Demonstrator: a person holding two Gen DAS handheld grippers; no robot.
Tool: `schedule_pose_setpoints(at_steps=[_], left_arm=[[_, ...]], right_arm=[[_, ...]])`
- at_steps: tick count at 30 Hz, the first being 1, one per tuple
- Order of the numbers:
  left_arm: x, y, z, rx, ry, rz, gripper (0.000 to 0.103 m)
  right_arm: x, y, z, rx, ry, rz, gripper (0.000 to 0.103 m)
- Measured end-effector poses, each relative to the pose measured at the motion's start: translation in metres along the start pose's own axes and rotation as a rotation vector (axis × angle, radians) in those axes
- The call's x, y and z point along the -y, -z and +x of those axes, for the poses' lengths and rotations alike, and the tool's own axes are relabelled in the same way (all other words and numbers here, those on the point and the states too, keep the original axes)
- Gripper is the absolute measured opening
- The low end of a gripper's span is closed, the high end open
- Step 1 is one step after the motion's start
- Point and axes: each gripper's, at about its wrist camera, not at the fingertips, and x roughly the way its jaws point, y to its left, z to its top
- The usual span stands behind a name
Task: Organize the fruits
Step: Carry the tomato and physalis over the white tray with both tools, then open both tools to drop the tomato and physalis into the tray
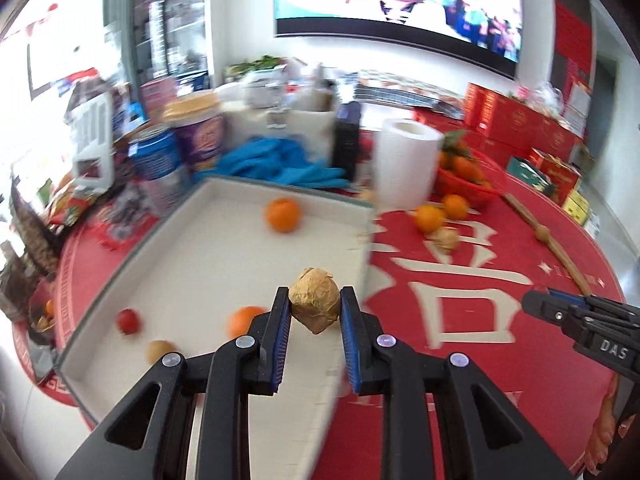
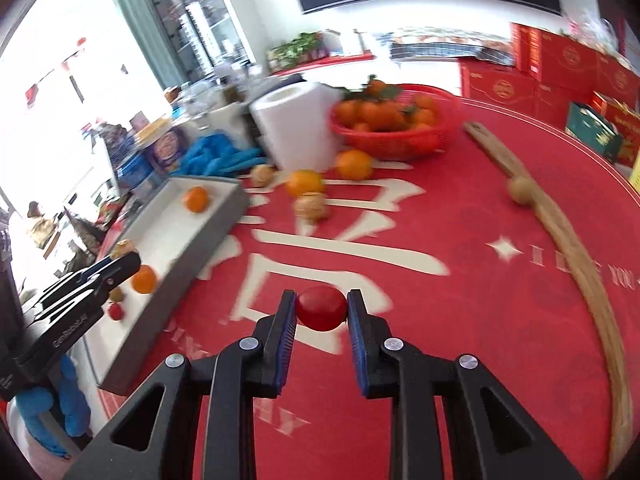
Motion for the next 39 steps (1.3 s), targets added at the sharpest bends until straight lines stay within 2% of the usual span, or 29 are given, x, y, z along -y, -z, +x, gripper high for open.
schedule_pose_setpoints(at_steps=[5,11,18,25,28,29,30,31,32,34,39], left_arm=[[-0.035,0.006,0.002,0.0,-0.057,-0.054,0.026],[-0.063,0.016,0.011,-0.026,-0.072,-0.112,0.026],[-0.072,0.023,0.017,-0.035,-0.075,-0.128,0.026],[-0.075,0.026,0.022,-0.039,-0.073,-0.123,0.027],[-0.072,0.026,0.022,-0.035,-0.074,-0.112,0.034],[-0.07,0.026,0.021,-0.031,-0.076,-0.105,0.048],[-0.067,0.026,0.019,-0.021,-0.092,-0.098,0.07],[-0.066,0.026,0.017,-0.009,-0.108,-0.098,0.08],[-0.066,0.026,0.014,0.005,-0.116,-0.097,0.086],[-0.063,0.024,0.01,0.02,-0.11,-0.088,0.086],[-0.05,0.017,0.002,0.022,-0.085,-0.069,0.086]], right_arm=[[-0.041,-0.013,0.022,-0.032,-0.047,-0.057,0.026],[-0.087,-0.027,0.051,-0.074,-0.096,-0.105,0.026],[-0.134,-0.036,0.081,-0.102,-0.097,-0.181,0.026],[-0.153,-0.041,0.104,-0.129,-0.088,-0.204,0.026],[-0.156,-0.043,0.111,-0.147,-0.093,-0.208,0.027],[-0.155,-0.043,0.113,-0.156,-0.101,-0.206,0.032],[-0.155,-0.043,0.114,-0.162,-0.104,-0.202,0.039],[-0.154,-0.044,0.113,-0.161,-0.103,-0.196,0.066],[-0.153,-0.046,0.11,-0.144,-0.103,-0.188,0.091],[-0.149,-0.05,0.098,-0.094,-0.094,-0.181,0.1],[-0.124,-0.059,0.078,-0.061,-0.074,-0.111,0.102]])
